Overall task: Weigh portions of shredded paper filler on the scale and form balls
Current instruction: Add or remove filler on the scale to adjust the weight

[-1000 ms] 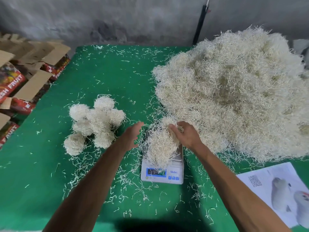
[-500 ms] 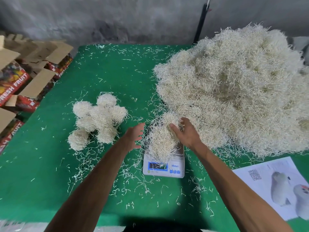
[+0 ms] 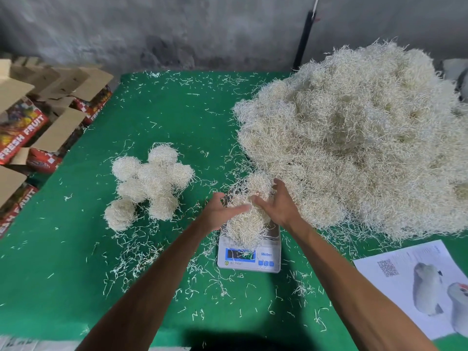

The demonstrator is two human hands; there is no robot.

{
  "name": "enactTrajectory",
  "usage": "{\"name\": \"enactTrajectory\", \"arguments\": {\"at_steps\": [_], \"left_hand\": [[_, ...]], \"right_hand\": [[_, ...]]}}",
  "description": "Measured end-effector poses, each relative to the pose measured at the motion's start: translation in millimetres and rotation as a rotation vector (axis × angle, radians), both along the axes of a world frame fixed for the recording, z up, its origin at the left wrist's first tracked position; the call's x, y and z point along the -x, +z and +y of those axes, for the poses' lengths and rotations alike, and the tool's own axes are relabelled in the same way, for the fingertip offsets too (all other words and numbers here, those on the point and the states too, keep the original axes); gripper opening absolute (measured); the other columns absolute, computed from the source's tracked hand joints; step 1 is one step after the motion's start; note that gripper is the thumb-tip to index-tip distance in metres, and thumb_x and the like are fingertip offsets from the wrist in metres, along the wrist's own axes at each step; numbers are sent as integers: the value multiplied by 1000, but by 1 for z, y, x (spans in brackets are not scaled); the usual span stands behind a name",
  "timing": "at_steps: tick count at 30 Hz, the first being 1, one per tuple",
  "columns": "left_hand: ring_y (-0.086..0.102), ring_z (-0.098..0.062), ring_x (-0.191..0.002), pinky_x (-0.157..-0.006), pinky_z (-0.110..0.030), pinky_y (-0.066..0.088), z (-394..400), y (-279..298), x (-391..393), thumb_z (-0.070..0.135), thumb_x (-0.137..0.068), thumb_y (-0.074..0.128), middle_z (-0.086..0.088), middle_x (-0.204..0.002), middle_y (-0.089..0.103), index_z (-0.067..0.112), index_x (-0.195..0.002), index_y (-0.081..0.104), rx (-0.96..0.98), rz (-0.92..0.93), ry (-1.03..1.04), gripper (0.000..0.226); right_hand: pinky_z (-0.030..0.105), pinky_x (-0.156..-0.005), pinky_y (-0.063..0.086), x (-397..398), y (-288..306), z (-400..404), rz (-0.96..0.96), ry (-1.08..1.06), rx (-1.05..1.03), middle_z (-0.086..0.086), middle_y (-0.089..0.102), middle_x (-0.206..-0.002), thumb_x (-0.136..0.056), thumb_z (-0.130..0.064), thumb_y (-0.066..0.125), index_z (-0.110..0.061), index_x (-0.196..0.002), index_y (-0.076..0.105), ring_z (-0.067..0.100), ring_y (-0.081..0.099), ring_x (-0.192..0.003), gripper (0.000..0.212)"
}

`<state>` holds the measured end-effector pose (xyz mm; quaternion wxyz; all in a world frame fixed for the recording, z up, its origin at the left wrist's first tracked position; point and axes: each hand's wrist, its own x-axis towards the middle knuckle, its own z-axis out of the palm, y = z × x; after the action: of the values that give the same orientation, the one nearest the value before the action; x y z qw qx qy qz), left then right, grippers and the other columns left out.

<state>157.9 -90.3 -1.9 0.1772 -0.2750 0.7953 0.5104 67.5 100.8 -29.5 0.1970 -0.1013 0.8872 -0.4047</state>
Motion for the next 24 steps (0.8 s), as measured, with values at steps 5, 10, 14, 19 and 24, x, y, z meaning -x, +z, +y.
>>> {"name": "enactTrajectory", "arguments": {"at_steps": [5, 10, 14, 19, 24], "left_hand": [[20, -36, -150, -116, -59, 26, 32, -32, 4, 58, -57, 89, -8, -166, 12, 46, -152, 3, 342, 68, -252, 129], [53, 5, -55, -48, -16, 45, 19, -30, 19, 9, -85, 75, -5, -137, 56, 37, -146, 39, 121, 239, -86, 76], [35, -3, -41, -36, -21, 31, -2, -10, 31, 2, -94, 53, 3, -100, 69, 60, -119, 57, -62, 440, -52, 64], [49, 13, -65, -59, -12, 44, 3, 2, 42, 62, -94, 47, 19, -95, 55, 57, -143, 34, -103, 402, -51, 51], [42, -14, -139, -112, -30, 30, -6, -2, 53, 77, -73, 65, 3, -156, 40, 29, -152, 34, 117, 362, -6, 98]], "right_hand": [[48, -114, 41, -6, -5, -13, -119, -24, 116, 20, 39, -159, -87, -50, 78, -19, -162, 9, 39, 43, -144, 107], [56, -113, 44, -5, 2, -19, -376, -175, 380, 20, 54, -143, -86, -81, 58, -9, -161, 22, 37, 56, -130, 110], [59, -107, 50, 11, 20, -22, -587, -147, 754, 16, 53, -152, -86, -83, 54, -23, -154, 45, 39, 53, -136, 92], [33, -59, 43, 25, 30, -30, -474, -126, 621, 7, 43, -54, -77, -74, 76, 5, -108, 65, 20, 44, -49, 85], [28, -55, 49, 44, 37, -31, -372, -281, 515, -4, 49, -86, -84, -55, 80, -8, -147, 34, 5, 59, -57, 91]]}}
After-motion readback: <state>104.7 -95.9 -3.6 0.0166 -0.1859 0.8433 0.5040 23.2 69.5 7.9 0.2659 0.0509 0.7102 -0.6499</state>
